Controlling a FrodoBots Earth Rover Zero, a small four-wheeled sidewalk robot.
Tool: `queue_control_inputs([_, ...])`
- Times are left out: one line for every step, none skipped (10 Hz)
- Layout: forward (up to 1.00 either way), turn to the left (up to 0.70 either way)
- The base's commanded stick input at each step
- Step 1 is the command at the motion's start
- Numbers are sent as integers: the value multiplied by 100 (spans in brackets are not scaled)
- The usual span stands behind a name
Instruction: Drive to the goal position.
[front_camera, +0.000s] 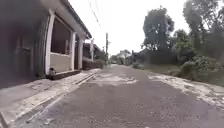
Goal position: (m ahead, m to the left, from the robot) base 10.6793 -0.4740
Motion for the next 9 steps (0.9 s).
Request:
queue_control_inputs([100, 0])
queue_control_inputs([100, 0])
queue_control_inputs([100, 0])
queue_control_inputs([100, 0])
queue_control_inputs([100, 0])
queue_control_inputs([100, 0])
queue_control_inputs([100, -20])
queue_control_inputs([100, -27])
queue_control_inputs([100, -4])
